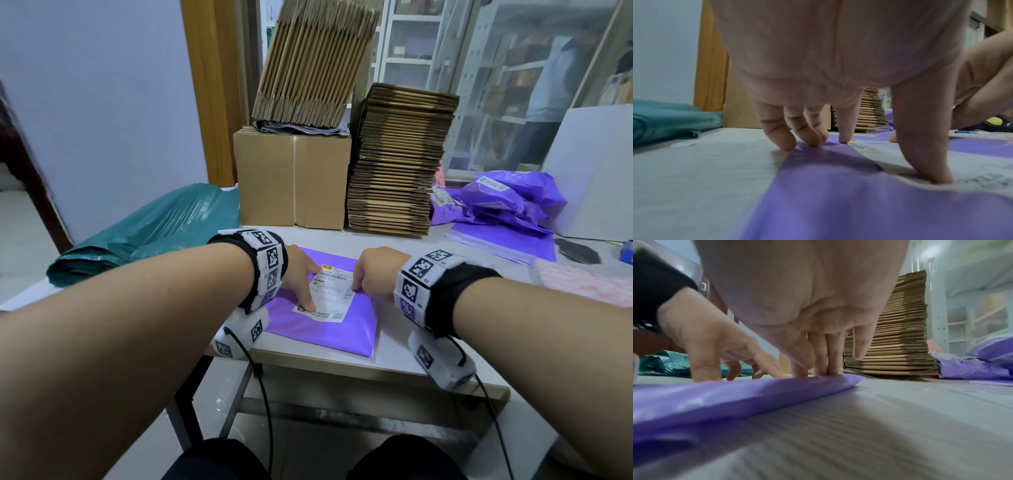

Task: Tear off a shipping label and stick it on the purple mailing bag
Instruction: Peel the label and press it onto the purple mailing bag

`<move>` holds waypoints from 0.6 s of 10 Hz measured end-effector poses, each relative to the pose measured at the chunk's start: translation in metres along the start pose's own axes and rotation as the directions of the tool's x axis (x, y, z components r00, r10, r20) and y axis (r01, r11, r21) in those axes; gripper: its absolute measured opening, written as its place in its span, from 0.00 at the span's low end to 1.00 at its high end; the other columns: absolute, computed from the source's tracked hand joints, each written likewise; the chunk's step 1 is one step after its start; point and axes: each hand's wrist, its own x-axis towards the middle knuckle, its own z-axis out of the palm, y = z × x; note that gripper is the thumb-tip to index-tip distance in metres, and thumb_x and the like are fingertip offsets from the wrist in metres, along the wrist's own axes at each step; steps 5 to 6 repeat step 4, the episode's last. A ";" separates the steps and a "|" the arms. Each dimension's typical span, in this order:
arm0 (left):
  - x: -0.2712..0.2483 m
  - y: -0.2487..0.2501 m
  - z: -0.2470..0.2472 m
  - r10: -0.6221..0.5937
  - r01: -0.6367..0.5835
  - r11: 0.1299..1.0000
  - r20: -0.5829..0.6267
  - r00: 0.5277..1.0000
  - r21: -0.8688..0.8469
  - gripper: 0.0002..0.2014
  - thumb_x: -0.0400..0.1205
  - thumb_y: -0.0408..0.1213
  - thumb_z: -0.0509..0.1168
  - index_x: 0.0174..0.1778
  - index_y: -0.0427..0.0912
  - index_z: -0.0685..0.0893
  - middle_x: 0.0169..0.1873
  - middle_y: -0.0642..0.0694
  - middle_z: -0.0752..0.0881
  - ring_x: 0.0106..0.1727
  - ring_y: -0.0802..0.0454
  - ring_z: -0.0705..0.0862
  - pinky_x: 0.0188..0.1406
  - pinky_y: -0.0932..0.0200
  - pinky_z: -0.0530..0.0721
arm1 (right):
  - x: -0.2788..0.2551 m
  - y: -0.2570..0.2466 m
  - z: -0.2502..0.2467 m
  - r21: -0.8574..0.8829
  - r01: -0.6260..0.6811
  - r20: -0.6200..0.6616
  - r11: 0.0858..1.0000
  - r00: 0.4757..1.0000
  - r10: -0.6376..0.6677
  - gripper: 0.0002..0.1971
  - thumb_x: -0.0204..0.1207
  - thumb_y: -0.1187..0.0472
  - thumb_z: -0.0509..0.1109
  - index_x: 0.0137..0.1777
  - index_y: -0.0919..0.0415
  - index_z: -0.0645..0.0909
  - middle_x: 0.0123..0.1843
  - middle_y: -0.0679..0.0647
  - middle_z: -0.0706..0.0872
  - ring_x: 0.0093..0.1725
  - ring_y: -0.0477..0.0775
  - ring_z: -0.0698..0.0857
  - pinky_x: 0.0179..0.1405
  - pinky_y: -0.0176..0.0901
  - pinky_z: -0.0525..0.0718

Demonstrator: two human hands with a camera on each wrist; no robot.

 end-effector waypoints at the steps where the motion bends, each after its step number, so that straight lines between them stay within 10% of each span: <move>1: -0.003 0.002 0.001 0.015 -0.015 1.000 -0.019 1.000 0.028 0.45 0.72 0.52 0.75 0.83 0.52 0.60 0.81 0.49 0.67 0.79 0.50 0.69 0.76 0.59 0.67 | 0.001 0.002 0.001 -0.044 -0.012 -0.028 0.999 1.000 0.011 0.15 0.74 0.68 0.61 0.53 0.60 0.87 0.55 0.56 0.90 0.50 0.57 0.87 0.47 0.42 0.84; 6: -0.006 -0.002 0.006 -0.005 0.009 0.994 -0.040 0.999 0.105 0.49 0.64 0.64 0.75 0.81 0.57 0.63 0.75 0.45 0.70 0.74 0.45 0.73 0.74 0.50 0.73 | -0.001 0.006 -0.005 0.022 0.010 -0.067 1.000 0.998 -0.008 0.15 0.73 0.69 0.61 0.51 0.61 0.89 0.54 0.56 0.91 0.54 0.58 0.88 0.42 0.39 0.80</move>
